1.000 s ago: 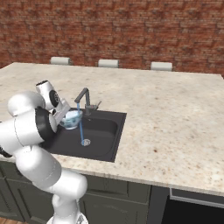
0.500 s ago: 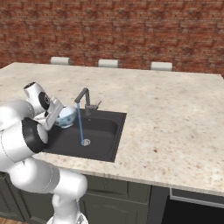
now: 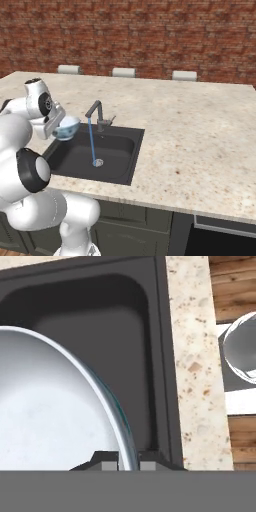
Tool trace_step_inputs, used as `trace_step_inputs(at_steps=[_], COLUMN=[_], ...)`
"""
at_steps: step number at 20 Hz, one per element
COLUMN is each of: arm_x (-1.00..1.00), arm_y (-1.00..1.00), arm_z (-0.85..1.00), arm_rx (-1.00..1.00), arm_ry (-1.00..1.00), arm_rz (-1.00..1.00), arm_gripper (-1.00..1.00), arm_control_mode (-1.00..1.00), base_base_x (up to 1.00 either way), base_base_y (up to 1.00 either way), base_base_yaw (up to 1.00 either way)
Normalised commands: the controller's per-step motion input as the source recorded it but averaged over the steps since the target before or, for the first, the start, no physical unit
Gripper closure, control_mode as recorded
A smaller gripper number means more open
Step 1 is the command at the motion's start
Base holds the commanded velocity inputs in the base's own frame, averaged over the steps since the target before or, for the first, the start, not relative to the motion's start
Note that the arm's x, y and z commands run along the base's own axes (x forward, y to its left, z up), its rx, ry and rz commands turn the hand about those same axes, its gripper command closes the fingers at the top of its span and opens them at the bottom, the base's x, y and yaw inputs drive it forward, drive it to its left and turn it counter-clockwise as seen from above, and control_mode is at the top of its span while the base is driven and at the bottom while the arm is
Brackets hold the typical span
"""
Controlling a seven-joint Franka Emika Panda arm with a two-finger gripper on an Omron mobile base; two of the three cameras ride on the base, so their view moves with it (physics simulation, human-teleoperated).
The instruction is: Rinse each bowl for a few seconds and place them down in the sink or on the counter.
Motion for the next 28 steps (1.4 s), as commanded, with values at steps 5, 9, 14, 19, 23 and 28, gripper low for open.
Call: trace_step_inputs(at_steps=[5,9,14,19,23,28], arm_x=[-0.28,-0.14,-0.01,0.11,0.23,0.24], arm_y=[0.6,0.66,0.57,0.42,0.23,0.22], arm_z=[0.32,0.06,-0.02,-0.09,-0.07,-0.17], arm_rx=[0.1,0.0,0.0,0.0,0.0,0.01], arm_ry=[0.06,0.0,0.0,-0.01,0.0,0.0], arm_rz=[0.02,0.08,0.07,0.07,0.08,0.08], arm_gripper=[1.0,1.0,1.0,1.0,1.0,1.0], arm_control_mode=[-1.0,-1.0,-1.0,-1.0,-1.0,-1.0], base_base_x=[0.0,0.0,0.0,0.0,0.0,0.0], base_base_y=[0.0,0.0,0.0,0.0,0.0,0.0], base_base_yaw=[0.0,0.0,0.0,0.0,0.0,0.0])
